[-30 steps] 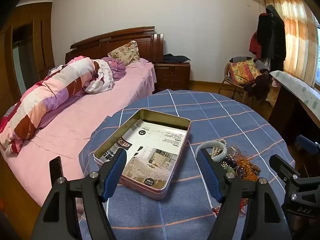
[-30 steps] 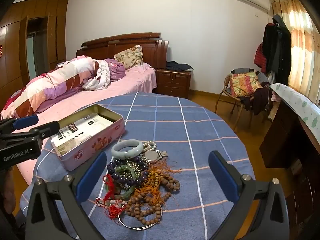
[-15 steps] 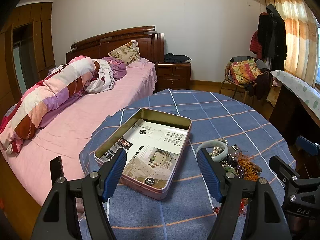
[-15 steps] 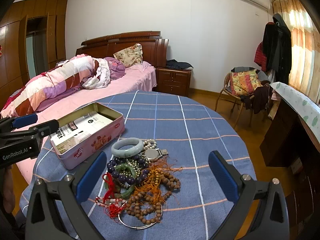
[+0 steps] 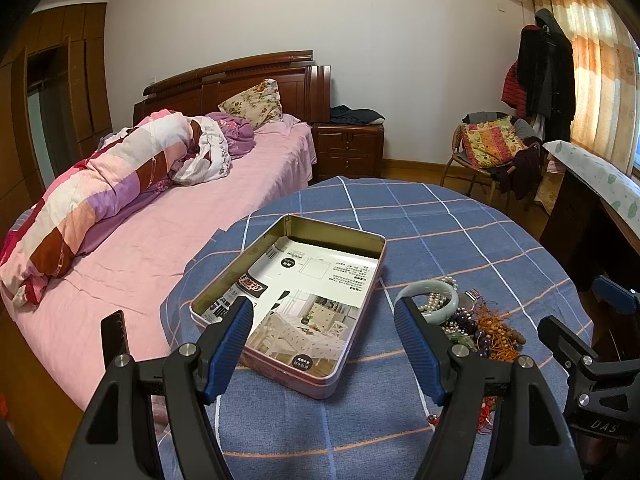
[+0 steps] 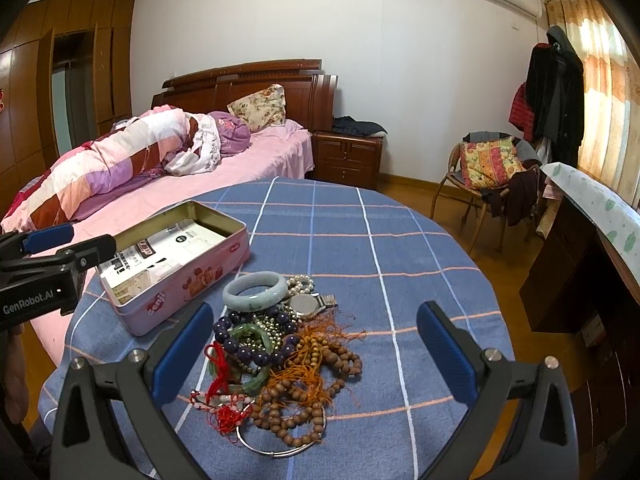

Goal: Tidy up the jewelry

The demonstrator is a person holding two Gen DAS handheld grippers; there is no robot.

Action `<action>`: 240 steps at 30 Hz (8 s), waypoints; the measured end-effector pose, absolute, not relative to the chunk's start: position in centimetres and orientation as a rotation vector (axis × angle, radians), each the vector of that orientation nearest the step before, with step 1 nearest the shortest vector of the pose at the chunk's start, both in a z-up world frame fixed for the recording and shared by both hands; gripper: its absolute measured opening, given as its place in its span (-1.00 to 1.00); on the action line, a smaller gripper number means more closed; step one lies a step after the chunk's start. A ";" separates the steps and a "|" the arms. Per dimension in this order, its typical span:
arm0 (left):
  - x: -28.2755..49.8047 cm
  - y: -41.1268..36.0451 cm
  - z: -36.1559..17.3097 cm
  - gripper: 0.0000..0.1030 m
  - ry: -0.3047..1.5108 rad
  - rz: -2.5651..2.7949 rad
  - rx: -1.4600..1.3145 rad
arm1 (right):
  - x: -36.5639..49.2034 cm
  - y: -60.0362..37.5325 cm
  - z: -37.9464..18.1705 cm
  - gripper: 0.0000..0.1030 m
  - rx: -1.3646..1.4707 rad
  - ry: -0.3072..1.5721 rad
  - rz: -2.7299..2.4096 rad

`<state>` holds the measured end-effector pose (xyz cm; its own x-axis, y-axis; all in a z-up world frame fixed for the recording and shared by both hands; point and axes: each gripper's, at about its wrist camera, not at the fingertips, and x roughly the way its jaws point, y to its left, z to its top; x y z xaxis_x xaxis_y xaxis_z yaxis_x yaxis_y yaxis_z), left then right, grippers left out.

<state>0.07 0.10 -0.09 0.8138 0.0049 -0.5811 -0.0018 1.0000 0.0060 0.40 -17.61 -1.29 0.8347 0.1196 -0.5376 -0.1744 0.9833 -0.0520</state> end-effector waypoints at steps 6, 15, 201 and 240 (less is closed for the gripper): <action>0.1 0.1 -0.2 0.42 0.621 0.004 0.006 | 0.4 -17.4 -2.4 1.00 -0.100 0.567 0.153; 0.0 0.5 -0.3 0.42 0.622 0.006 0.004 | 0.4 -17.3 -2.6 1.00 -0.100 0.573 0.153; 8.1 2.9 0.2 -0.75 0.570 -0.127 0.115 | 9.0 -14.1 2.9 -0.73 -0.128 0.549 0.446; 14.5 2.5 -4.4 -0.74 0.714 -0.099 0.166 | 16.0 -7.1 -3.8 -0.73 -0.170 0.706 0.506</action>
<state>14.51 2.49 -4.42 0.7520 -0.0338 -0.6583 0.1470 0.9821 0.1176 15.98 -7.06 -3.77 0.6468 0.3860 -0.6577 -0.4985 0.8667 0.0185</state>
